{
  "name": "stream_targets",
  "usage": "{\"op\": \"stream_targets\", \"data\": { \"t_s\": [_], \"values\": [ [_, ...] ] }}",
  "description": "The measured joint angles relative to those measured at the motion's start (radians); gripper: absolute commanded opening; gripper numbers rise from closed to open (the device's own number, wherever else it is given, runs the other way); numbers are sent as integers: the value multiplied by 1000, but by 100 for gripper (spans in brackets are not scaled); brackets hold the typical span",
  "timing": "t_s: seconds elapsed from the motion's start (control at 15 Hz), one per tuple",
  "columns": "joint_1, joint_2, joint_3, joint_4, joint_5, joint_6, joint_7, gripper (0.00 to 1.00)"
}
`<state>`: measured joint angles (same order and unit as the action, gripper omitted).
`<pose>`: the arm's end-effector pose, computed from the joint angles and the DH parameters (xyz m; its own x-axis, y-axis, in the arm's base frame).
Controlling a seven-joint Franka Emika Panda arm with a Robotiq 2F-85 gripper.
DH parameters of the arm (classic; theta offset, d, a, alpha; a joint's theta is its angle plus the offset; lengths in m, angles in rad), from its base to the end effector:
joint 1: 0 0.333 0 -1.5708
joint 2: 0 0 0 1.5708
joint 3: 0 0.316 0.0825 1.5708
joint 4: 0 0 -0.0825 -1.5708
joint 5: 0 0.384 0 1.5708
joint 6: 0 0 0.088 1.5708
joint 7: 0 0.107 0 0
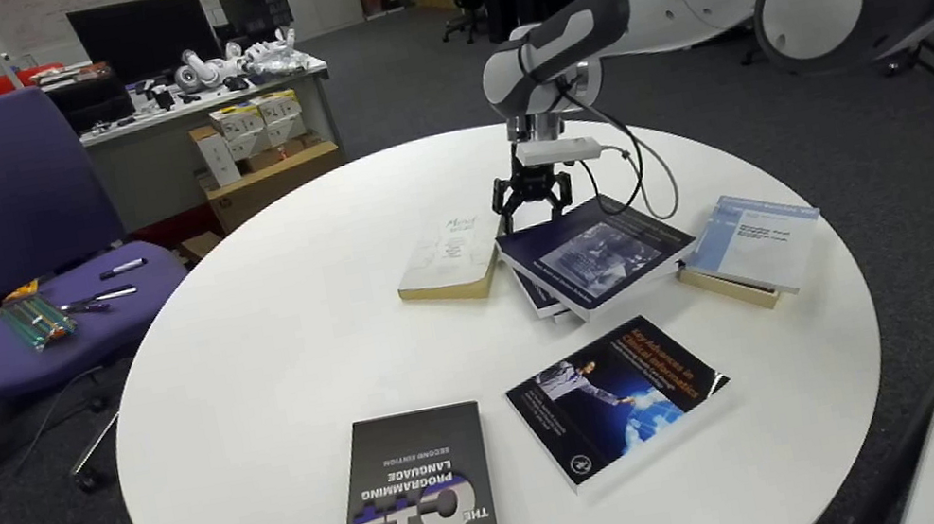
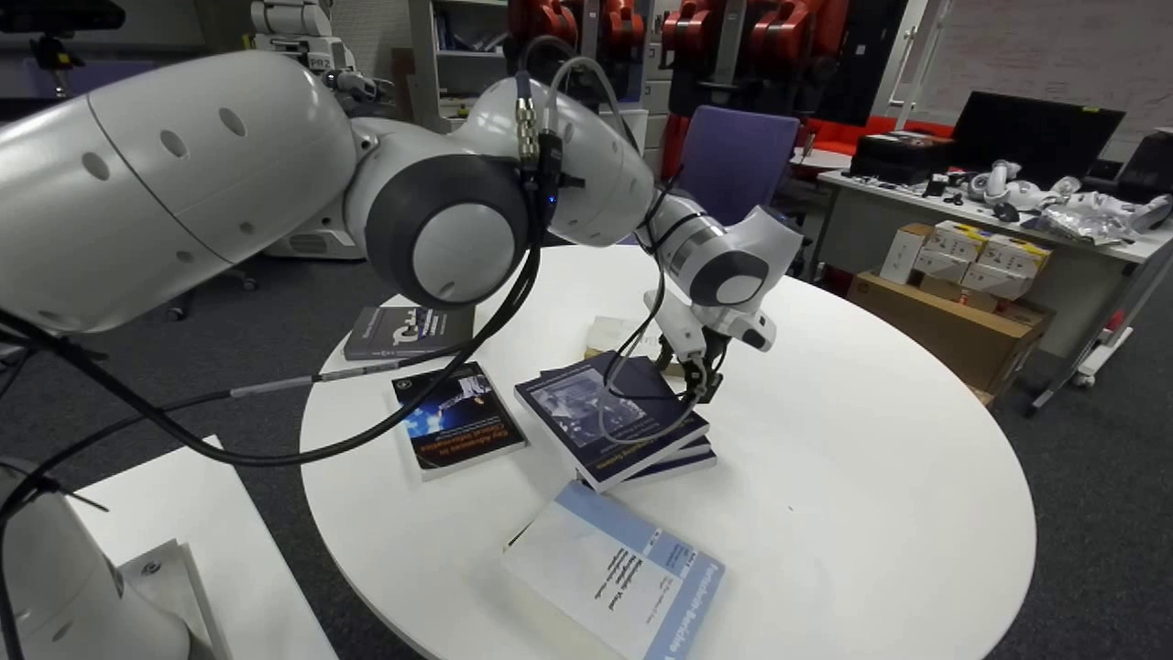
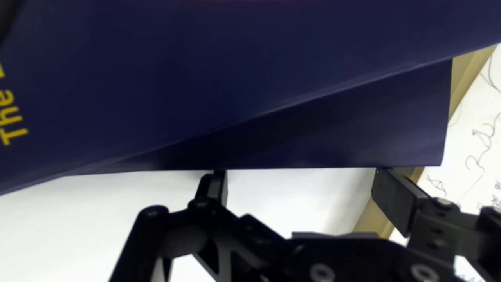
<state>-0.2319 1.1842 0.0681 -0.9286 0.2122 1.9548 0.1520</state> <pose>0.7555 -0.1308 0.1320 0.8916 -0.4048 -0.2031 -0.4437 -0.8704 -0.2135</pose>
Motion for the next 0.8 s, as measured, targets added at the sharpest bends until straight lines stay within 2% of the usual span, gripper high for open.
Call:
{"op": "stream_targets", "data": {
  "t_s": [0.8],
  "values": [
    [1,0,68,-10,0,-55,-153,100]
  ]
}}
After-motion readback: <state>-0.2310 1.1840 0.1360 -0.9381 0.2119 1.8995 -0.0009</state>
